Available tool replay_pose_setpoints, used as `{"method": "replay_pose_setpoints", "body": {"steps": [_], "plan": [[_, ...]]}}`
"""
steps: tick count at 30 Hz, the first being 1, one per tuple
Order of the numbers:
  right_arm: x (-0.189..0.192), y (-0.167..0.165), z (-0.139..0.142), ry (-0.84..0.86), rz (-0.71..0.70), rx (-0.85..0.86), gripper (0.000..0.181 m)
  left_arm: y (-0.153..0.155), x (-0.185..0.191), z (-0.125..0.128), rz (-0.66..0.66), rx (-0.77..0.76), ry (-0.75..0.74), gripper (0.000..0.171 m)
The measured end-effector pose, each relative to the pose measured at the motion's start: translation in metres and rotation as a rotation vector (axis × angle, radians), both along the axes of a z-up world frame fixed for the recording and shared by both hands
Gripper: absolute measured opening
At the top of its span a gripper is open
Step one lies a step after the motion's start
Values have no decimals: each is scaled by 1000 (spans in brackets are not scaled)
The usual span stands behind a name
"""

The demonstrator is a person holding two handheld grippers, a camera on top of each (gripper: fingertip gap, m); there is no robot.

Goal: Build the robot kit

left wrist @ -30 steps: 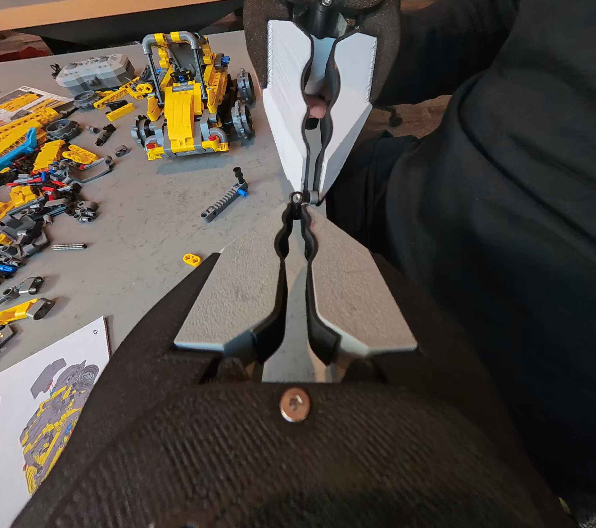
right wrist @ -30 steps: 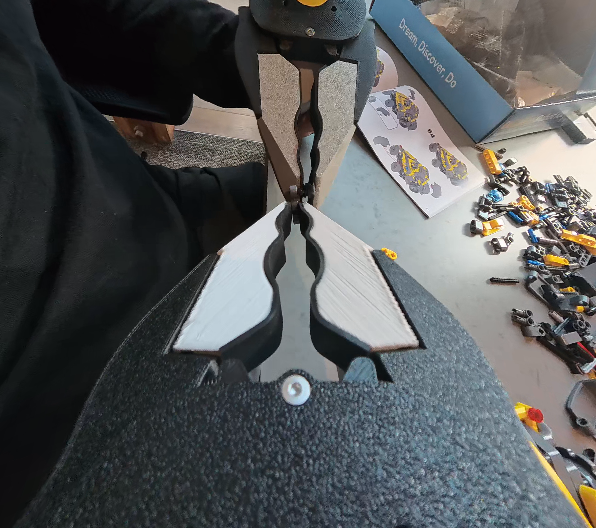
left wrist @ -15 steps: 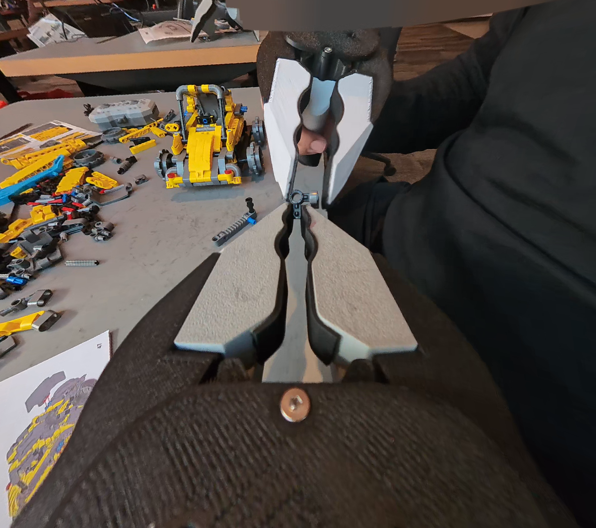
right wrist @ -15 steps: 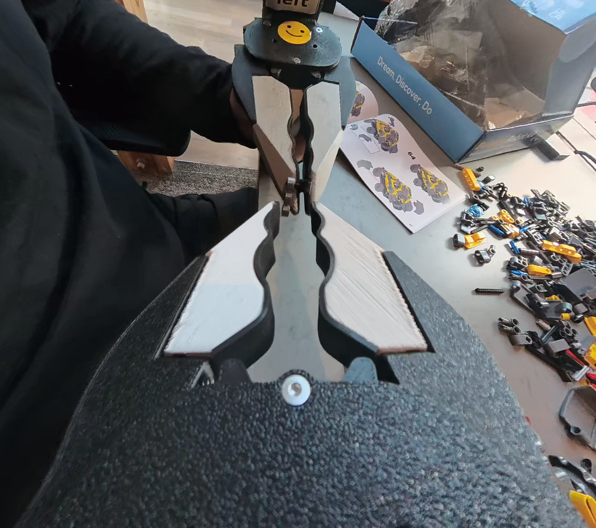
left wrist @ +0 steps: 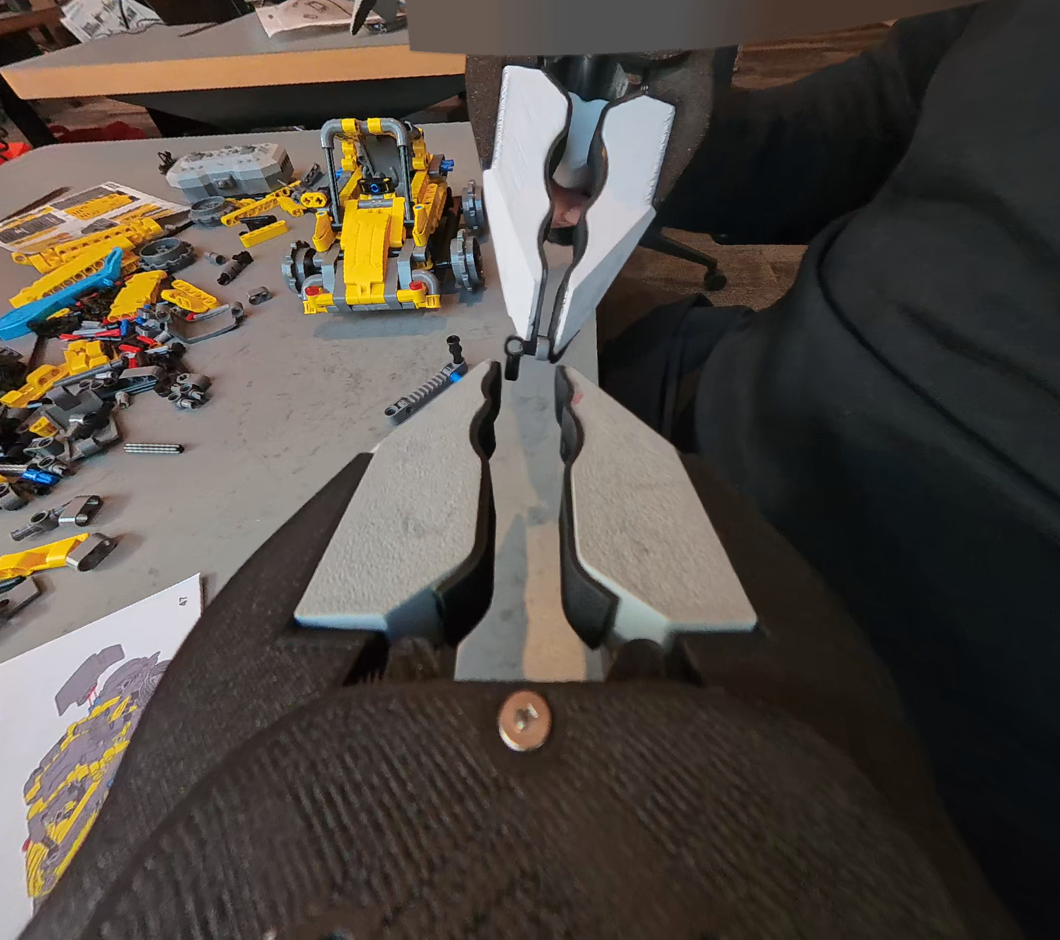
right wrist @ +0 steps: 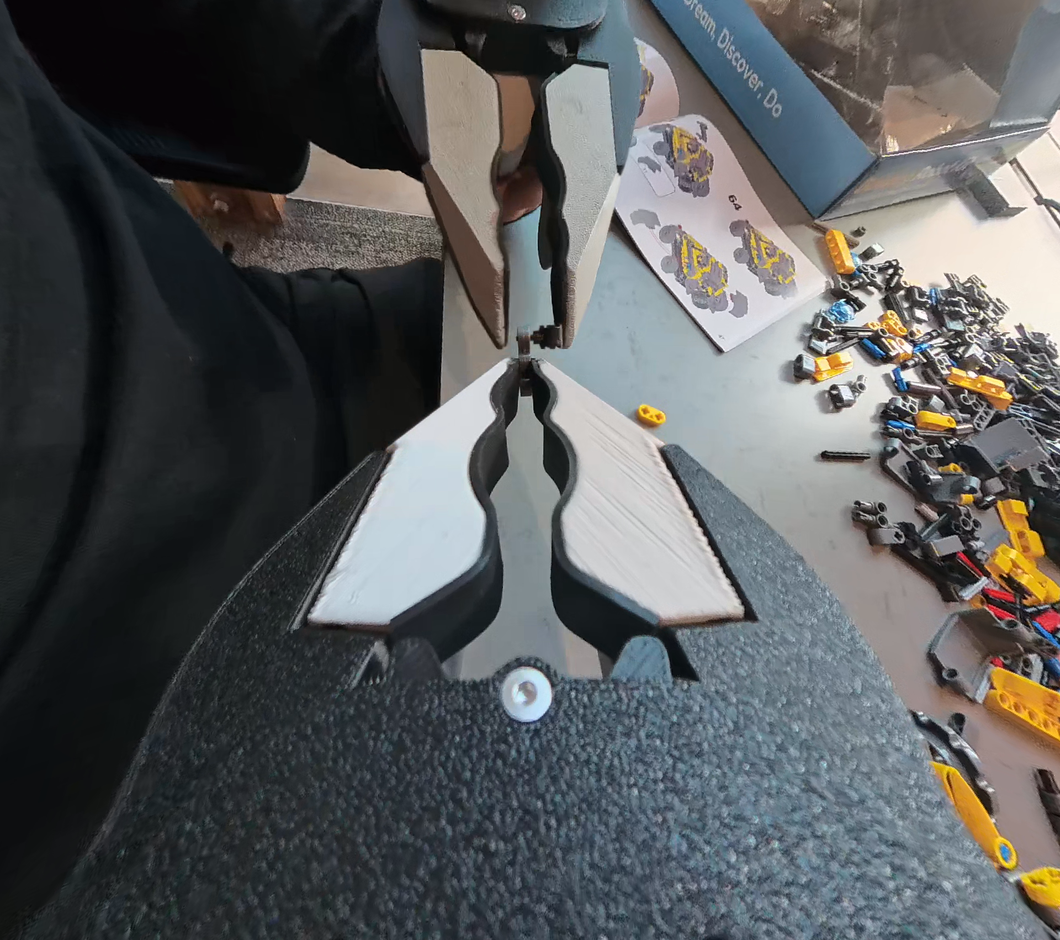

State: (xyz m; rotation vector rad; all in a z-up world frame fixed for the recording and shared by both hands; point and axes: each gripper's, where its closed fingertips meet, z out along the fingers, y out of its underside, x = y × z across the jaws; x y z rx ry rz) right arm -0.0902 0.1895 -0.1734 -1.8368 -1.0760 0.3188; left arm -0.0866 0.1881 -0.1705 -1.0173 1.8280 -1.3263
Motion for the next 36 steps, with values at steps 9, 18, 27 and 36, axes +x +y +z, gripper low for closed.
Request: {"method": "replay_pose_setpoints", "body": {"steps": [9, 18, 27, 36], "plan": [[-3, -2, -4, 4, 17, -35, 4, -2, 0, -3, -3, 26, 7, 10], [-2, -1, -7, 64, 7, -114, 4, -2, 1, -5, -1, 24, 25, 12], [-3, 1, -6, 63, 7, -103, 4, 0, 2, -4, 5, -2, 27, 12], [-3, 4, -2, 194, 7, -123, 4, 4, 2, 0, 4, -71, 41, 12]]}}
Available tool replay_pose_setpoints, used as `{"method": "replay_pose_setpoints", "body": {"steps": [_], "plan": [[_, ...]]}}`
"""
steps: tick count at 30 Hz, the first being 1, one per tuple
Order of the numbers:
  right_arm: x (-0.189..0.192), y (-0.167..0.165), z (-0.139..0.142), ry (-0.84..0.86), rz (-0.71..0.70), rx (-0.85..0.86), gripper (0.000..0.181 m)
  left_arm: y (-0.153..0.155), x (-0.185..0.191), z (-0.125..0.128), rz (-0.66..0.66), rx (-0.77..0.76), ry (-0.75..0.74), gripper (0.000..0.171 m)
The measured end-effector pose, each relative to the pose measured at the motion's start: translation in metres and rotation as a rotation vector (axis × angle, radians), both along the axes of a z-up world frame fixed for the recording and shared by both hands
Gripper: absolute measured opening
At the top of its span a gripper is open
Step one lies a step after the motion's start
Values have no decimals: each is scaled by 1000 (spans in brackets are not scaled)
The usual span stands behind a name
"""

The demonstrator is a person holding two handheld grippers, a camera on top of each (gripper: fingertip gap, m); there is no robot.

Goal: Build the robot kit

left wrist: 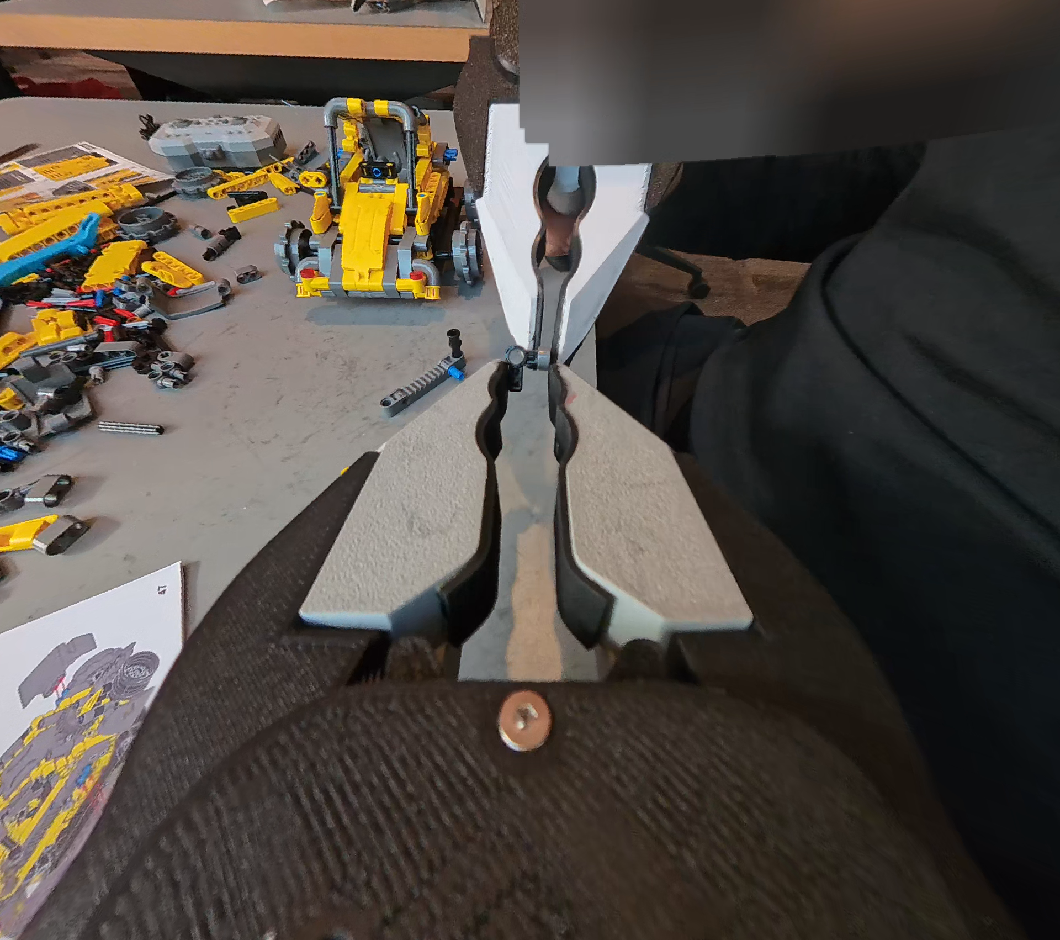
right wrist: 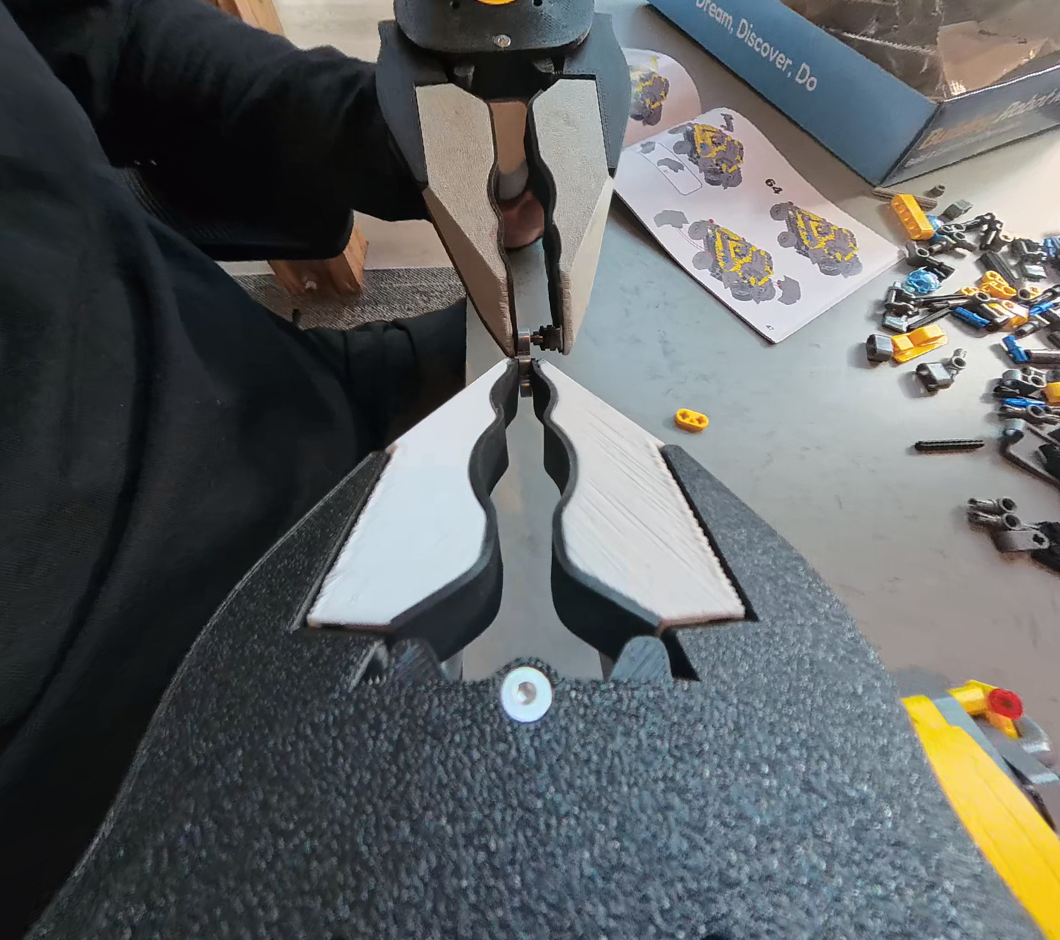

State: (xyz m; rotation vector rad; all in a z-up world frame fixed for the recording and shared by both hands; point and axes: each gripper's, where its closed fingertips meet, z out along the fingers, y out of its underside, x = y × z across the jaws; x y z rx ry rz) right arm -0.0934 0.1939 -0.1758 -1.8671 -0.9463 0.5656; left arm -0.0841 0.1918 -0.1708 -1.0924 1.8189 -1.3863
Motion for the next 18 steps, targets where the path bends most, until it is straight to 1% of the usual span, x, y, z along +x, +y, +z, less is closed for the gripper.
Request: {"method": "replay_pose_setpoints", "body": {"steps": [3, 5, 8, 10, 13, 18], "plan": [[0, 1, 3, 47, 0, -4, 4, 1, 0, 3, -7, -64, 12, 12], [0, 2, 7, 83, 1, -7, 5, 2, -1, 6, -21, -132, 26, 12], [2, 3, 15, 144, -5, -10, 9, 5, -2, 12, -41, -238, 33, 12], [3, 4, 19, 188, -5, -19, 16, 9, -3, 15, -36, -278, 22, 11], [2, 5, 23, 243, 2, -41, 19, 10, -3, 18, -37, -296, 12, 11], [1, 9, 29, 312, -5, -48, 19, 5, -4, 16, -62, -294, 25, 11]]}}
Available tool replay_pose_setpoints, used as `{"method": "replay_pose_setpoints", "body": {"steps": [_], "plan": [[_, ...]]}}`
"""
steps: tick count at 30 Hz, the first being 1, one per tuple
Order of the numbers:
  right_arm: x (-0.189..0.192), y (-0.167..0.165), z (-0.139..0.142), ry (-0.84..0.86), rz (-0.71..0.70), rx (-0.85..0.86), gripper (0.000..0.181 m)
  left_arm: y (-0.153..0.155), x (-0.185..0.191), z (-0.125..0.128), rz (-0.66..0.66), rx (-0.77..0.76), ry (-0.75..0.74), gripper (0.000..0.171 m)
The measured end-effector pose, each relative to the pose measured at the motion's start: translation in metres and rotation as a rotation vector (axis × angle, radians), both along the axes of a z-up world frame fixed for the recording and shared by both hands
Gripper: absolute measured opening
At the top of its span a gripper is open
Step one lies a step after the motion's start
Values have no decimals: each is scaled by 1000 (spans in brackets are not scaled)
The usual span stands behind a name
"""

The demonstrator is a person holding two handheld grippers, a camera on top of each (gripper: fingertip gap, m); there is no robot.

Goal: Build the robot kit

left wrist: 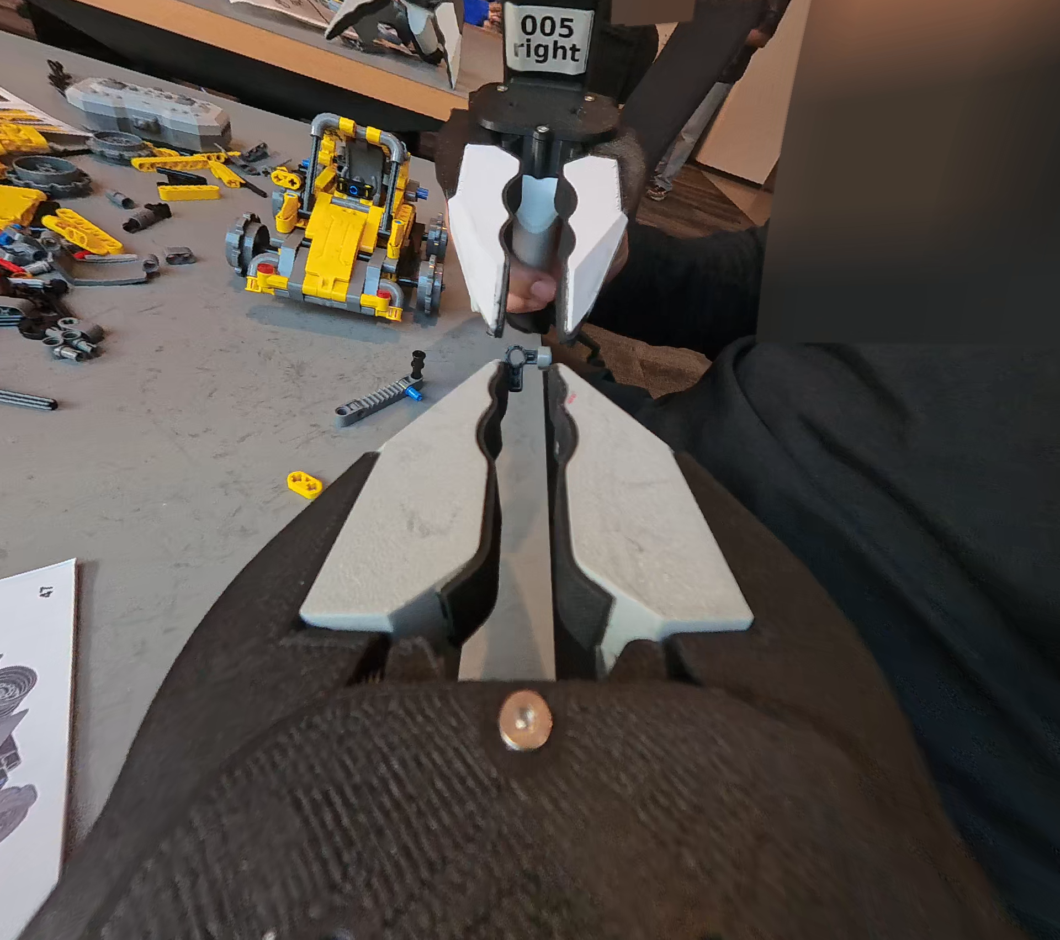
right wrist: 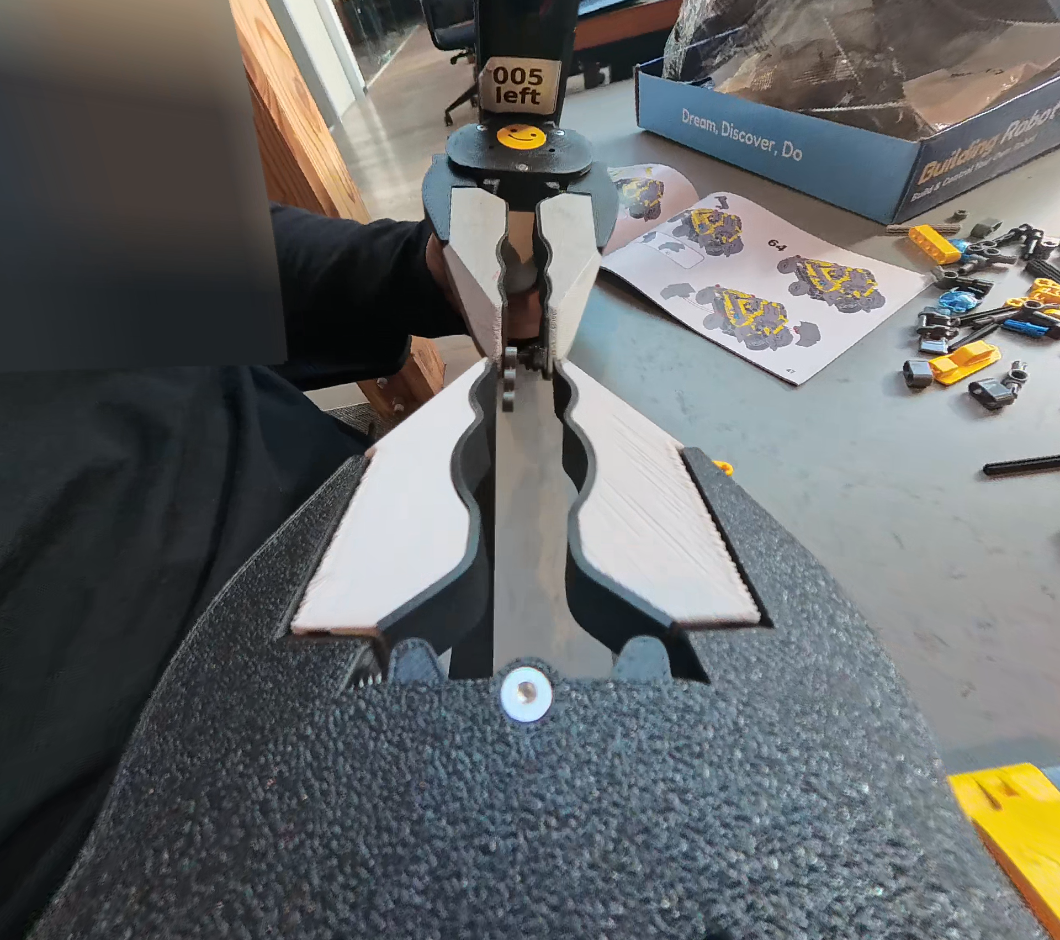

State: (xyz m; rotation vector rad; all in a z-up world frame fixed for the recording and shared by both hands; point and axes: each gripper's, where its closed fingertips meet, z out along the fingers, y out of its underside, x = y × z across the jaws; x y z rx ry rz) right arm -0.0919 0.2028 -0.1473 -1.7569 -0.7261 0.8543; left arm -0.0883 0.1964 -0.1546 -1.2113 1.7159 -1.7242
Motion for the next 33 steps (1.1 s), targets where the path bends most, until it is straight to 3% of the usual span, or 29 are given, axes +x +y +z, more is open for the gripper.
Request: {"method": "replay_pose_setpoints", "body": {"steps": [33], "plan": [[-12, -11, -5, 28, 73, 26, 13, -14, -6, -2, -48, 76, -20, 10]]}}
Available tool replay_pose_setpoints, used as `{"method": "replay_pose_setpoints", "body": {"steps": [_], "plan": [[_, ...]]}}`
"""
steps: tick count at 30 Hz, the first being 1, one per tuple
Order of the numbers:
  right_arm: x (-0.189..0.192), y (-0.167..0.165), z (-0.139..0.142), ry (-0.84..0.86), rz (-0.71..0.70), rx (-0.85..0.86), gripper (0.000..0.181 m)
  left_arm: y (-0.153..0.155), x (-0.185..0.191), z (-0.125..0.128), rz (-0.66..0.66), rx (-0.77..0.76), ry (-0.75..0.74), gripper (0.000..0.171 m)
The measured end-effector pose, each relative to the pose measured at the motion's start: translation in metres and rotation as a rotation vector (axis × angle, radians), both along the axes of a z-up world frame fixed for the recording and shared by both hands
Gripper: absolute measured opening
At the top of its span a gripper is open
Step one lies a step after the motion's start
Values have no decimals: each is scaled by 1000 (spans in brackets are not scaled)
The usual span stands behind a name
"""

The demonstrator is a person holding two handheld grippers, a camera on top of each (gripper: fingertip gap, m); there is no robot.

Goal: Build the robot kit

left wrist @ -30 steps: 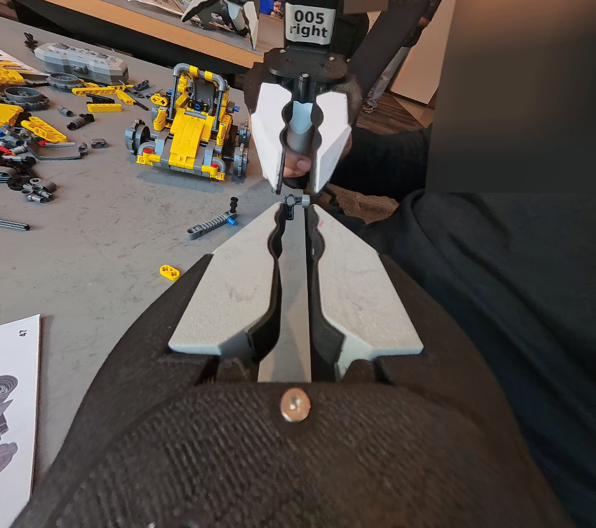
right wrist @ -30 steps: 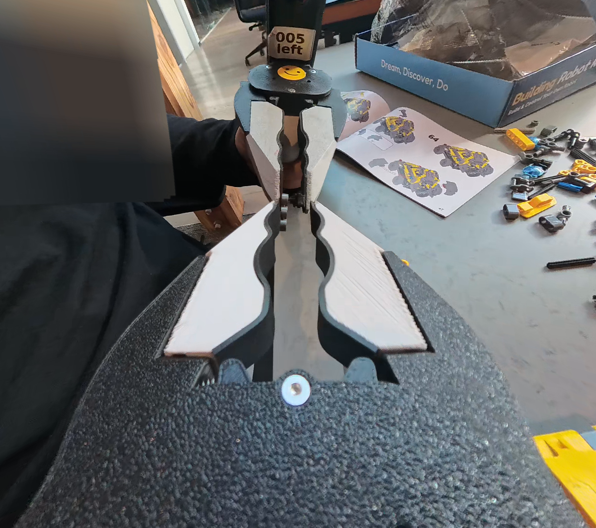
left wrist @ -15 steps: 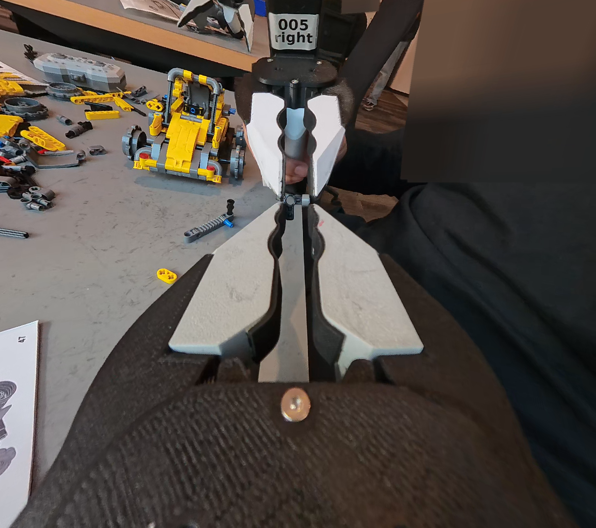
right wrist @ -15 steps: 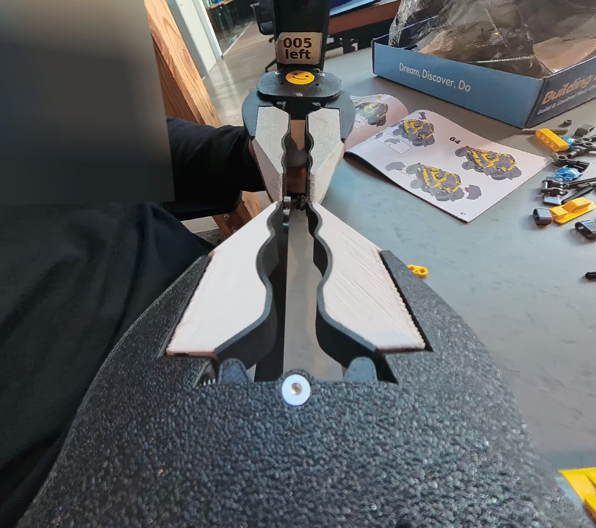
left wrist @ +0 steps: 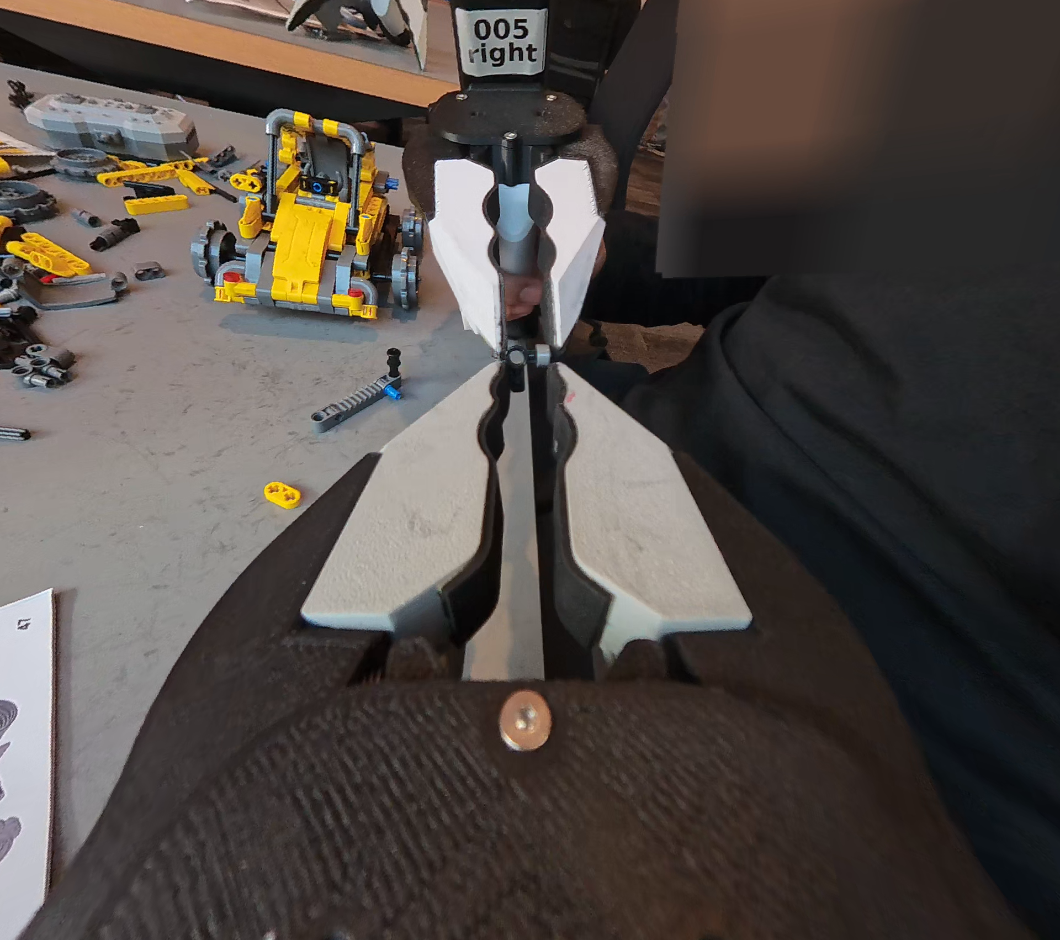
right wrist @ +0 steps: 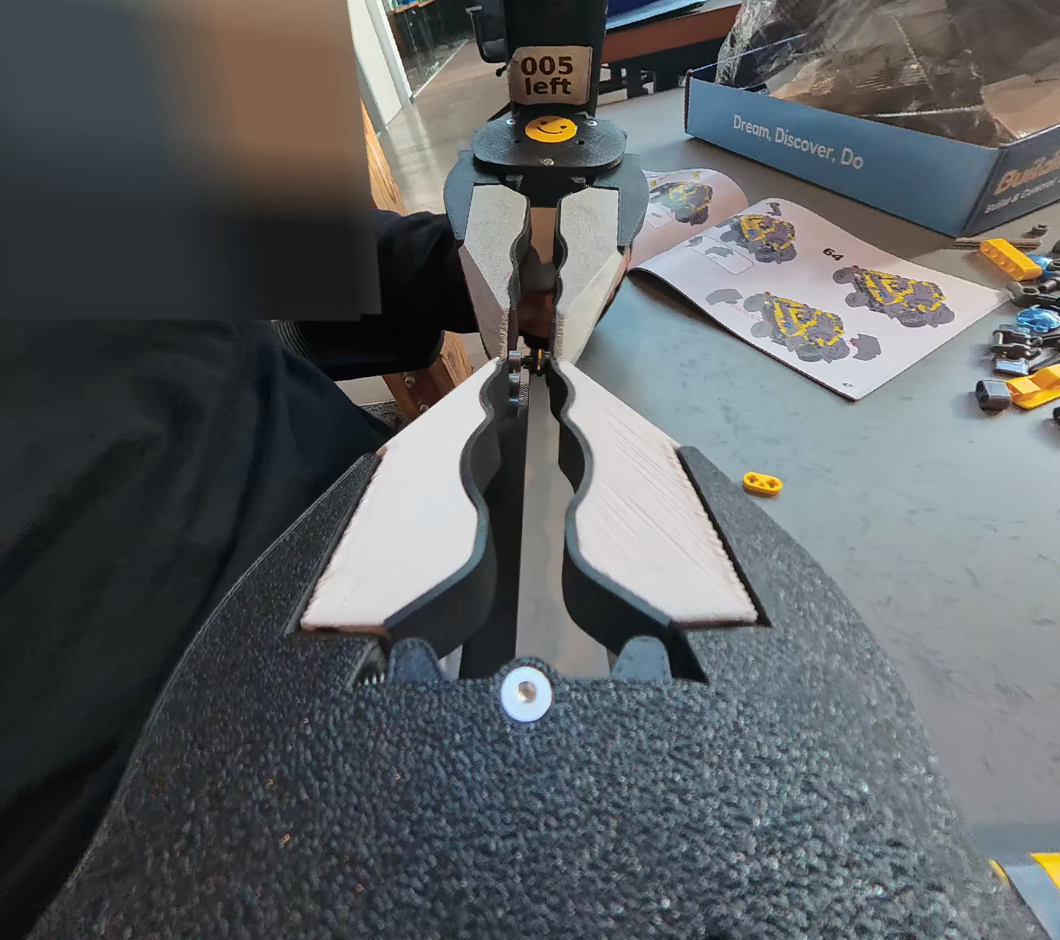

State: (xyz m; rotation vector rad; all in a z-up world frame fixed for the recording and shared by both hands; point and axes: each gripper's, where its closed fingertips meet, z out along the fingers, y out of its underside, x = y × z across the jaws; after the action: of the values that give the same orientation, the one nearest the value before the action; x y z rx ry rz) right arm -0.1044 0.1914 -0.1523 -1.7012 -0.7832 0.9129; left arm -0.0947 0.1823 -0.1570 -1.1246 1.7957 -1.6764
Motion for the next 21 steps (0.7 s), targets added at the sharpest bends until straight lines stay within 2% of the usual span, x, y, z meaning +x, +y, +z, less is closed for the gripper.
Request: {"method": "replay_pose_setpoints", "body": {"steps": [21], "plan": [[-7, -12, 4, -46, 93, 36, 12, -12, -7, 4, -65, 21, -47, 7]]}}
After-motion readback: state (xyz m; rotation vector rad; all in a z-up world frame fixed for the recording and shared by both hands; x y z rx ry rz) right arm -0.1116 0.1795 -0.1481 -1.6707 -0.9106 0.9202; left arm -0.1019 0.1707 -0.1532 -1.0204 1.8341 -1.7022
